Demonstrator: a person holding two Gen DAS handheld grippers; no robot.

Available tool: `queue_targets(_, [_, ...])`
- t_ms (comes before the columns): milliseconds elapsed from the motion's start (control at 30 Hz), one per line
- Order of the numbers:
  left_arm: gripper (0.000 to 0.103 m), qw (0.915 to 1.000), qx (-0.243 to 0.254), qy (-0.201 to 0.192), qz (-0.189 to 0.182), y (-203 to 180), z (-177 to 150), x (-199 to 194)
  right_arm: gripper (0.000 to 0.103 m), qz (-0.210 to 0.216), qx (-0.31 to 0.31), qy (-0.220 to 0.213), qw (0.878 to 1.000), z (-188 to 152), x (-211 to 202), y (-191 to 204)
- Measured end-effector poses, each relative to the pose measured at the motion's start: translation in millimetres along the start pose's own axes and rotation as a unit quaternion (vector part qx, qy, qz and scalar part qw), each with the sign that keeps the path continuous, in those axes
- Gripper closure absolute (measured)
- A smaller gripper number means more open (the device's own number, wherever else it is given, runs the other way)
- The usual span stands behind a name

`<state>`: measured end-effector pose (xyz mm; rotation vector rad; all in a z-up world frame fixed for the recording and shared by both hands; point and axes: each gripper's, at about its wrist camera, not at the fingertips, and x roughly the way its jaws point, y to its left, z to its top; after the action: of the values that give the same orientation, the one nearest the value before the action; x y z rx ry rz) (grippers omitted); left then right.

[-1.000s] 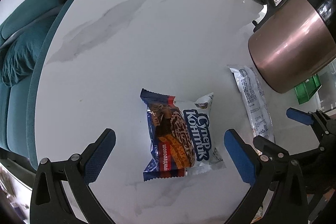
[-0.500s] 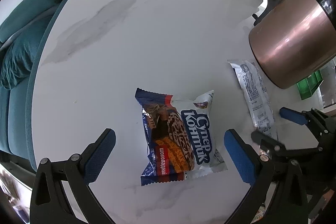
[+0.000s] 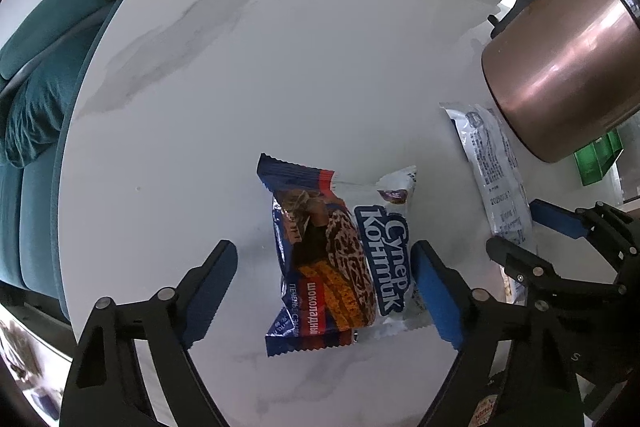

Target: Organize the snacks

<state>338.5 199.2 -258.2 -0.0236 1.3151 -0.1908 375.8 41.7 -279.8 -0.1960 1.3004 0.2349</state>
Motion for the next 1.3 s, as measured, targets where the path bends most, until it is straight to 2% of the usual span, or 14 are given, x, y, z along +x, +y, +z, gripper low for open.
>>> queue_targets(267, [0.043,0.9999,0.007,0.001,-0.012,-6.6,1.1,-2.3,0.037,0.001,-0.009,-0.003,1.0,-7.7,-4.6,2.0])
queue_targets(333, [0.045,0.9999,0.011,0.0,-0.011,-9.7,1.5,-3.0,0.04,0.001,-0.012,-0.005,1.0,-8.0,-4.9,2.4])
queue_targets(667, [0.045,0.9995,0.029,-0.008,0.009,-26.6,3.3,1.0,0.04,0.002,-0.017,-0.01,1.0,-10.5,-5.7,3.7])
queue_targets(967, [0.048,0.9995,0.031,-0.009,0.007,-23.2,0.7,-2.8,0.047,0.003,-0.021,-0.016,1.0,-13.1,-10.0,0.8])
queue_targets(1067, [0.048,0.9995,0.03,-0.01,0.007,-24.1,1.2,-2.0,0.056,-0.005,-0.028,-0.024,0.999,-15.6,-11.4,3.2])
queue_targets(1133, [0.048,0.9995,0.03,-0.011,0.006,-24.0,1.9,-1.9,0.066,-0.008,-0.031,-0.028,0.999,-17.5,-12.0,4.6])
queue_targets(1233, [0.048,0.9995,0.03,-0.013,0.005,-22.2,-0.3,-2.9,0.073,0.0,-0.027,-0.029,0.999,-18.6,-14.2,2.6])
queue_targets(1300, [0.048,0.9995,0.027,-0.014,0.005,-20.6,-1.1,-3.2,0.084,0.005,-0.023,-0.032,0.999,-20.4,-15.8,0.2])
